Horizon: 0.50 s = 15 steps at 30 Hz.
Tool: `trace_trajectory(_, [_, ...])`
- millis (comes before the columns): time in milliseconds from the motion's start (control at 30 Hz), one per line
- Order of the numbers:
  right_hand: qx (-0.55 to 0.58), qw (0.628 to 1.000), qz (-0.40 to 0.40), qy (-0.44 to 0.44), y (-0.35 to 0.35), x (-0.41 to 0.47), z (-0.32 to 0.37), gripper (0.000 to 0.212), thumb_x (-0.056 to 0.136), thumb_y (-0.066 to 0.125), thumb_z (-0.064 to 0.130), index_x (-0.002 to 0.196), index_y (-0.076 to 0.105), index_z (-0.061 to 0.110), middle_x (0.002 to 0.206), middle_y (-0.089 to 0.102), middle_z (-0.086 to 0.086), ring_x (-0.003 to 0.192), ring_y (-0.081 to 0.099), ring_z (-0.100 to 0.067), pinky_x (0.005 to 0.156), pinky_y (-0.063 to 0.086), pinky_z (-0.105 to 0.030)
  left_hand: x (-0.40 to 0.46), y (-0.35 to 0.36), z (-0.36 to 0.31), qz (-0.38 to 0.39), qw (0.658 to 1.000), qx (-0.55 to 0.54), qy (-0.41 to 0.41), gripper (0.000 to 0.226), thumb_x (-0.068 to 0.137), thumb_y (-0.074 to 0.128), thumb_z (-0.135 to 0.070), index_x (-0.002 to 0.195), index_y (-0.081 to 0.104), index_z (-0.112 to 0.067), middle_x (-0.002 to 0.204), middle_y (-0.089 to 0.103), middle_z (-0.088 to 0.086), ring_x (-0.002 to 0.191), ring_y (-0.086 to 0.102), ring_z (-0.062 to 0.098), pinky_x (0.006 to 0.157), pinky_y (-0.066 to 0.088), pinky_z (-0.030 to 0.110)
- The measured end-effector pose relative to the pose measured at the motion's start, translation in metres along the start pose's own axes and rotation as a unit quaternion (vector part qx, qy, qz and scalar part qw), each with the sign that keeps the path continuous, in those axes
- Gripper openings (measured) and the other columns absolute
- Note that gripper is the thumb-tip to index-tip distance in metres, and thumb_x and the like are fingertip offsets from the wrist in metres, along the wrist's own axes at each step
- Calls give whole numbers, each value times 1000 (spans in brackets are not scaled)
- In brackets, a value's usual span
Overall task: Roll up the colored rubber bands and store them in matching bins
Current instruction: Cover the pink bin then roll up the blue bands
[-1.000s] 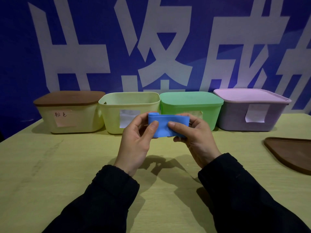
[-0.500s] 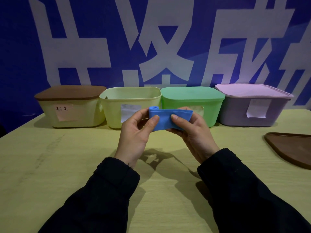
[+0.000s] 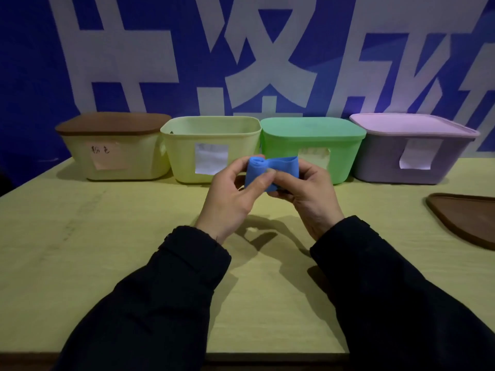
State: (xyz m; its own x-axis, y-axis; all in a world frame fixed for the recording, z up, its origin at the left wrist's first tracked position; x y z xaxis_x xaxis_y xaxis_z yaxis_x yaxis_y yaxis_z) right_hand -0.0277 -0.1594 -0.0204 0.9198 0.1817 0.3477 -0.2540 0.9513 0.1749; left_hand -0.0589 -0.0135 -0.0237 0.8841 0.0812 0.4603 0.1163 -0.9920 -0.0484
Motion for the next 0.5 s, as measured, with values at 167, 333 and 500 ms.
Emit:
trace_trajectory(167, [62,997,14,35,1,-1,-1,13,93,65,9,101,73,5,90,72,-9,81,67,-19,70,56,-27,1,-6,-1,-58,998,18,3,28,87,76,-32,113,70,-22,108,73,-4,105,69,18,97,56,46])
trace_trajectory(333, [46,998,-2,32,-2,2,-4,14,94,66,14,102,75,7,88,73,-8,74,68,-15,67,56,-25,2,-6,-5,-78,997,-2,4,28,82,84,-19,99,63,-27,99,70,-7,88,67,7,82,57,29])
trace_trajectory(500, [38,998,-10,45,-6,4,-8,19,93,67,16,105,75,2,88,71,-11,74,66,-16,65,55,-25,-1,-1,-10,-53,998,-16,-6,40,69,87,-28,96,57,-28,99,67,-7,79,64,2,71,52,19])
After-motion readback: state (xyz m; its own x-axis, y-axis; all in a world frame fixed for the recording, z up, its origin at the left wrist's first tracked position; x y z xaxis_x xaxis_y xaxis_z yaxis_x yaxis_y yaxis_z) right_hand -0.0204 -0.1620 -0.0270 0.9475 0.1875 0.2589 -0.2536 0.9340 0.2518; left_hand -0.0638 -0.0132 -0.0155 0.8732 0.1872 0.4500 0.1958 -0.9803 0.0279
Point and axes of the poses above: each hand's wrist, its own x-axis towards the middle knuckle, its own y-axis out of the palm, z = x × y, the point moved 2 cm from there along x, towards the middle knuckle
